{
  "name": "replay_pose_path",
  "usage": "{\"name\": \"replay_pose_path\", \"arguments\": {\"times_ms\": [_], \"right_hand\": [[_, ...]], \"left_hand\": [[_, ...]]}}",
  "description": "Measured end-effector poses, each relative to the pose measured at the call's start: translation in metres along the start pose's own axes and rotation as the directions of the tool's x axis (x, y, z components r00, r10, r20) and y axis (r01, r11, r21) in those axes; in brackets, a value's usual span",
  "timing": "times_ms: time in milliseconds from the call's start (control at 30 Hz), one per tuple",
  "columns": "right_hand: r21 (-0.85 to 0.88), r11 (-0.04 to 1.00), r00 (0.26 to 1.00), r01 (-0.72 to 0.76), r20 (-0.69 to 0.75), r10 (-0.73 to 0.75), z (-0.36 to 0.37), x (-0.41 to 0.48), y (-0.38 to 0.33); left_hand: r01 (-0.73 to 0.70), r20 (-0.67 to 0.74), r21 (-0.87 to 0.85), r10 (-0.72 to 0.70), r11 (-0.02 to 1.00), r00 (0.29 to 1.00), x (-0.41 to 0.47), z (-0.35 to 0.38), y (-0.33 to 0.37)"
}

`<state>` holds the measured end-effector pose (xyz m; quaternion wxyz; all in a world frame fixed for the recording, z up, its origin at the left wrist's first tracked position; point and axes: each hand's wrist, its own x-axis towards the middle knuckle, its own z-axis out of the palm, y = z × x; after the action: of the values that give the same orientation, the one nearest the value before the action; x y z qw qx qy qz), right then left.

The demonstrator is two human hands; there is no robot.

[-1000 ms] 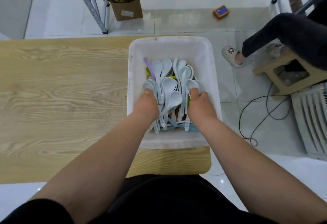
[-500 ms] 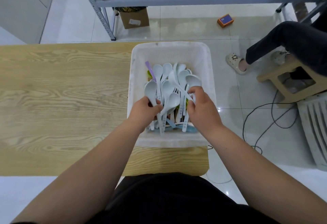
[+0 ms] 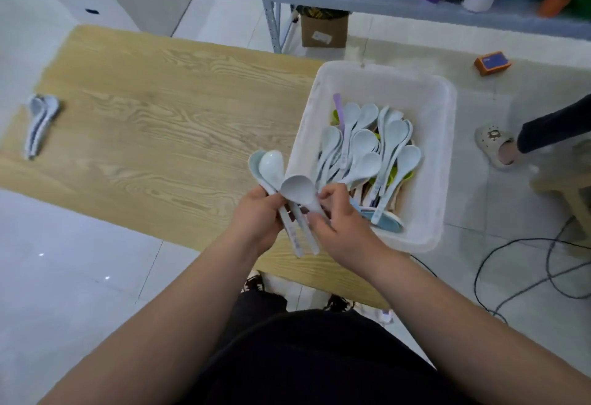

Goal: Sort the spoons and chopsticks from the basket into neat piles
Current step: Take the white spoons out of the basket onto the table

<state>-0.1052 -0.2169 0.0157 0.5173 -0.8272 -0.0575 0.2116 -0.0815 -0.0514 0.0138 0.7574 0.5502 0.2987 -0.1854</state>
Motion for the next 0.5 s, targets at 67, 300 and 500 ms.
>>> {"name": "replay_pose_path", "arguments": {"times_ms": [67,300,500], "right_hand": [[0.097,0.994,0.998,-0.052,-0.033,0.055,0.015,0.005,-0.01],[0.353,0.901,0.964,-0.252,0.015,0.264,0.112,0.026,-0.069],[0.353,0.901,0.967,-0.252,0.07,0.243,0.23,0.036,-0.13]], "left_hand": [[0.007,-0.047,-0.048,-0.009,0.999,0.999,-0.012,-0.029,0.001],[-0.033,-0.082,0.015,0.034,0.999,0.996,-0.054,-0.136,0.005],[-0.111,-0.135,0.018,0.112,0.994,0.985,-0.088,-0.252,0.018]]}}
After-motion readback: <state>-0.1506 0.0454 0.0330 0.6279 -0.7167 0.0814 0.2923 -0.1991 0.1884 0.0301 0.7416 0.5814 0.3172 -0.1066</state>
